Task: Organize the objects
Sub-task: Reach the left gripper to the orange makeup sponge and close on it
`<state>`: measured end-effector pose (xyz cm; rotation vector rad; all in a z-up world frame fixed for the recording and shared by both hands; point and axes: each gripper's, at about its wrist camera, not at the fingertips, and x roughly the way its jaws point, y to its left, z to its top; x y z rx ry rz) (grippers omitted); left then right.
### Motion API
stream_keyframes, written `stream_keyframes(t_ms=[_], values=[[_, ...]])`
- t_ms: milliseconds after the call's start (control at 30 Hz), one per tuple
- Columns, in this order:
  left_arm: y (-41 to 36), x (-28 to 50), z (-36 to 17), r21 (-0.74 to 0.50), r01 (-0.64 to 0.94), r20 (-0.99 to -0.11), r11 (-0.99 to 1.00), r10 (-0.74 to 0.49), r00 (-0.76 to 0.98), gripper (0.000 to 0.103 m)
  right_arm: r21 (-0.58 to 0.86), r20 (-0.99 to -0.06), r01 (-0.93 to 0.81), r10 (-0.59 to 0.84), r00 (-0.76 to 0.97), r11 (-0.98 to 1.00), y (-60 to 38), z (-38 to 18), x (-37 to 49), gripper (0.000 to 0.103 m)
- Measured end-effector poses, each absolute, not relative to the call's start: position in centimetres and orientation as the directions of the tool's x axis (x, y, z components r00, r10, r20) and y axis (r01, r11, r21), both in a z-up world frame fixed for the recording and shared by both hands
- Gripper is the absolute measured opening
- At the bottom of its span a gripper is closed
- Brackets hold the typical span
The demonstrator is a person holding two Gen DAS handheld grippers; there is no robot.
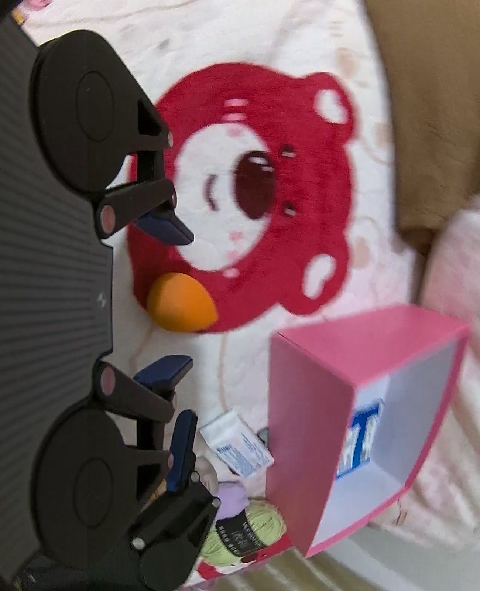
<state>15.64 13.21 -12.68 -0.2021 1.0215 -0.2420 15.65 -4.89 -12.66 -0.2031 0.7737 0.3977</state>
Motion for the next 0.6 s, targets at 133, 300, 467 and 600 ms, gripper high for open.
stream_keyframes(t_ms=[133,300,467,600], values=[[14.1,15.8,-13.4,-0.344,0.086,-0.803,0.935,-0.340,0.490,0.038,-0.052,-0.706,-0.424,0.268,0.656,0.904,-4.3,-13.3,16.2,0.079],[13.8,15.5,-13.5,-0.449,0.119,-0.751,0.885,-0.446,0.486,0.035,-0.063,-0.702,-0.437,0.271,0.659,0.897,-4.0,-14.1,17.0,0.079],[12.9,15.1,-13.4,-0.502,0.132,-0.724,0.855,-0.498,0.477,0.031,-0.019,-0.727,-0.412,0.270,0.631,0.911,-4.2,-15.5,17.8,0.065],[12.2,14.7,-13.2,-0.463,0.138,-0.736,0.876,-0.466,0.490,0.031,-0.011,-0.721,-0.375,0.253,0.646,0.927,-4.8,-15.6,17.9,0.041]])
